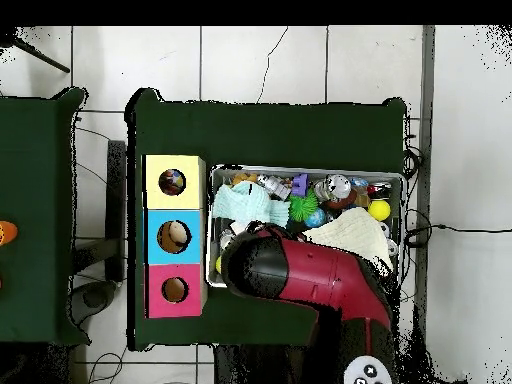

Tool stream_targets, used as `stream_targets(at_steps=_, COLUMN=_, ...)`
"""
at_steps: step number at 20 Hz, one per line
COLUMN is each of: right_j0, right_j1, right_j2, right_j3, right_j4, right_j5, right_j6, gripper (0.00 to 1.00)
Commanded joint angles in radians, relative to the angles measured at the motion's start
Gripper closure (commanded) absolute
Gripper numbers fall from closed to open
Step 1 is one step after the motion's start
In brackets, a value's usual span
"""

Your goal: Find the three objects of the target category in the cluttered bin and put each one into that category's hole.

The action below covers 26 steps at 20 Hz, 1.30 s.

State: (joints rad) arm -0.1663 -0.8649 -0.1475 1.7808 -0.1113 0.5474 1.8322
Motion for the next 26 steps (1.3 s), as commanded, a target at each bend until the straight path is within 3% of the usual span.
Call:
stream_targets(at_steps=1, right_j0=-0.04, right_j1=0.044, right_j2=0.131, right_j3=0.081, right_j4=-0.068, right_j5=-0.055, right_j6=-0.06, gripper=0.0)
stream_targets(at_steps=12, right_j0=-0.057, right_j1=0.057, right_j2=0.167, right_j3=0.061, right_j4=-0.092, right_j5=-0.044, right_j6=-0.027, gripper=0.0)
stream_targets(at_steps=18, right_j0=-0.047, right_j1=0.02, right_j2=0.172, right_j3=-0.043, right_j4=-0.094, right_j5=0.133, right_j6=-0.074, gripper=0.0)
stream_targets(at_steps=26, right_j0=-0.075, right_j1=0.114, right_j2=0.206, right_j3=-0.226, right_j4=-0.109, right_j5=0.187, right_j6=-0.108, gripper=0.0)
